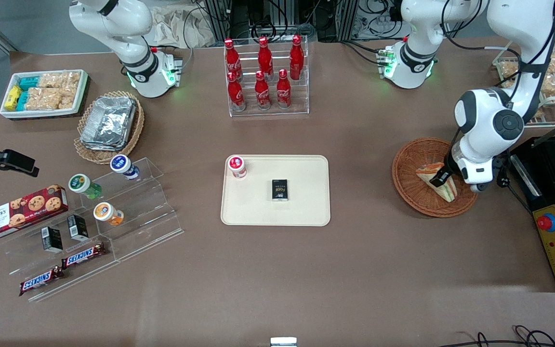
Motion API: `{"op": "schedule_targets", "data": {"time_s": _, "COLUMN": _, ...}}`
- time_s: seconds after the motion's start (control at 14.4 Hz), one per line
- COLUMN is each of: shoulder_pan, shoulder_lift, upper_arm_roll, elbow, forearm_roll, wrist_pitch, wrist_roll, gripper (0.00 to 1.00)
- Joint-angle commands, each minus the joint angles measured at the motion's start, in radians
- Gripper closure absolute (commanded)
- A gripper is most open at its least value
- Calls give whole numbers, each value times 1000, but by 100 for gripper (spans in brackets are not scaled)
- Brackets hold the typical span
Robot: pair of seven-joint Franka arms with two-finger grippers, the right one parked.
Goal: Place sandwich from basket to tray
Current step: 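Lift the sandwich up out of the basket with the left gripper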
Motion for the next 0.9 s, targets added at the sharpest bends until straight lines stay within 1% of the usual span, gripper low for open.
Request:
{"op": "schedule_targets", "data": {"time_s": 0.0, "shoulder_pan": -1, "shoulder_lift": -38, "upper_arm_roll": -4, "elbow": -18, "forearm_roll": 11, "wrist_pitch": 33, "wrist_roll": -26, "gripper": 100}}
{"op": "schedule_targets", "data": {"time_s": 0.14, "shoulder_pan": -2, "shoulder_lift": -85, "upper_arm_roll": -6, "elbow": -15, "forearm_roll": 16, "wrist_pitch": -7, "wrist_roll": -21, "gripper": 100}}
{"op": "schedule_targets", "data": {"time_s": 0.28, "shoulder_pan": -2, "shoulder_lift": -160, "upper_arm_roll": -6, "elbow": 23, "forearm_roll": 36, "wrist_pitch": -146, "wrist_roll": 44, "gripper": 100}}
{"op": "schedule_targets", "data": {"time_s": 0.42, "shoulder_pan": -2, "shoulder_lift": -236, "upper_arm_roll": -4, "elbow": 89, "forearm_roll": 36, "wrist_pitch": -298, "wrist_roll": 135, "gripper": 100}}
{"op": "schedule_targets", "data": {"time_s": 0.49, "shoulder_pan": -4, "shoulder_lift": -253, "upper_arm_roll": -4, "elbow": 145, "forearm_roll": 36, "wrist_pitch": -382, "wrist_roll": 179, "gripper": 100}}
{"op": "schedule_targets", "data": {"time_s": 0.63, "shoulder_pan": -13, "shoulder_lift": -245, "upper_arm_roll": -10, "elbow": 315, "forearm_roll": 36, "wrist_pitch": -619, "wrist_roll": 266, "gripper": 100}}
{"op": "schedule_targets", "data": {"time_s": 0.77, "shoulder_pan": -13, "shoulder_lift": -224, "upper_arm_roll": -19, "elbow": 488, "forearm_roll": 31, "wrist_pitch": -827, "wrist_roll": 436, "gripper": 100}}
{"op": "schedule_targets", "data": {"time_s": 0.83, "shoulder_pan": -13, "shoulder_lift": -207, "upper_arm_roll": -33, "elbow": 562, "forearm_roll": 31, "wrist_pitch": -925, "wrist_roll": 478, "gripper": 100}}
